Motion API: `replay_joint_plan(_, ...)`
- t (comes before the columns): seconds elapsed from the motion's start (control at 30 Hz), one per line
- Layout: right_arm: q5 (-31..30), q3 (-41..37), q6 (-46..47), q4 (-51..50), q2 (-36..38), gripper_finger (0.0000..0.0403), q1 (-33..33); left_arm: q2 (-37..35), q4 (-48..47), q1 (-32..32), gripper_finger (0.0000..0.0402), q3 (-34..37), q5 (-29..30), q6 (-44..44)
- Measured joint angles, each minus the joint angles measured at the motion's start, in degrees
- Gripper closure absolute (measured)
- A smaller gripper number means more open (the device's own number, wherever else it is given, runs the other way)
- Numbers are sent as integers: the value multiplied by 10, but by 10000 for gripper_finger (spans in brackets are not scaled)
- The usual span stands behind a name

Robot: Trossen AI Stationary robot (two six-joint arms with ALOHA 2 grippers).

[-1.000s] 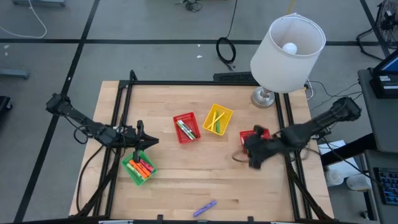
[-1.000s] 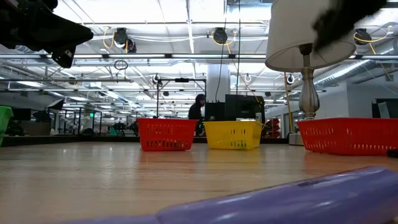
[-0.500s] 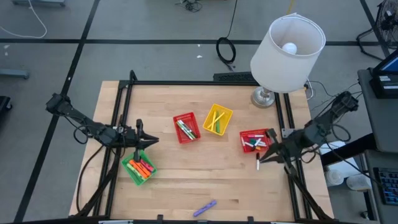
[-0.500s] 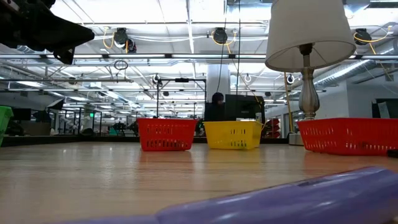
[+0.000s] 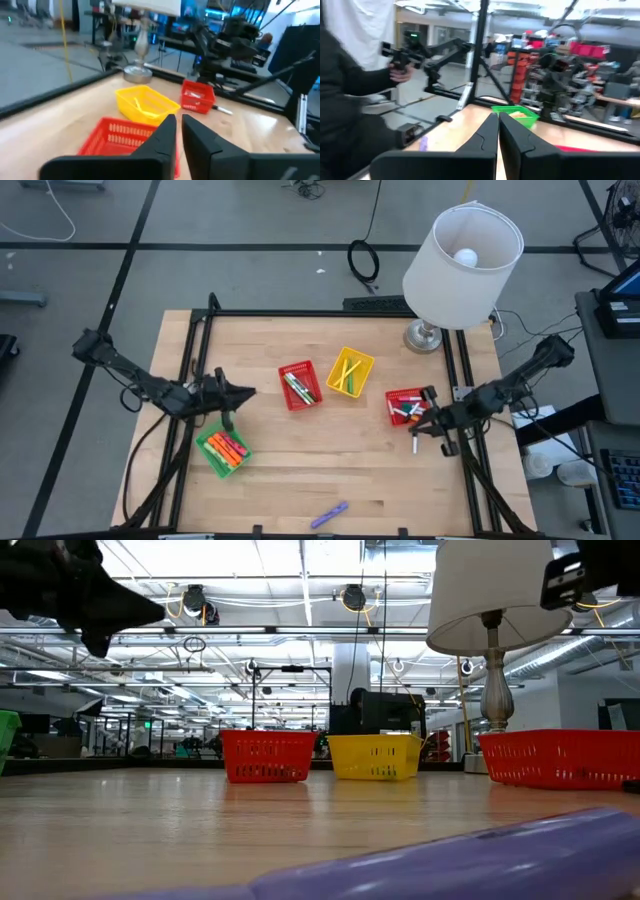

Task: Pick & Place Markers
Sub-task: Put the large purple highlighter pen into the green bin

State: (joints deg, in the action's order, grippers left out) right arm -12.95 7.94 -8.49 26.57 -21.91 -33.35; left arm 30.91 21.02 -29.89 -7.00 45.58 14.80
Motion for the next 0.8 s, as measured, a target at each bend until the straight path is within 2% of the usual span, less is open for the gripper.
replay_joint_plan(0.13, -6, -29, -26, 42, 1, 402, 0, 92, -32, -1, 396, -68, -38, 39)
replay_joint_plan(0.27, -4, -30, -24, 46, 3, 402, 0, 242, -108, 1, 398, -201, -81, 81)
replay_joint_plan(0.6, -6, -30, -28, 59, 3, 402, 0, 688, -285, 4, 397, -638, -289, 186)
replay_joint_plan(0.7, -6, -30, -11, 59, 3, 402, 0, 802, -376, 1, 395, -784, -319, 186)
replay_joint_plan(0.8, -5, -30, 0, 58, 3, 402, 0, 900, -497, -6, 371, -923, -345, 155)
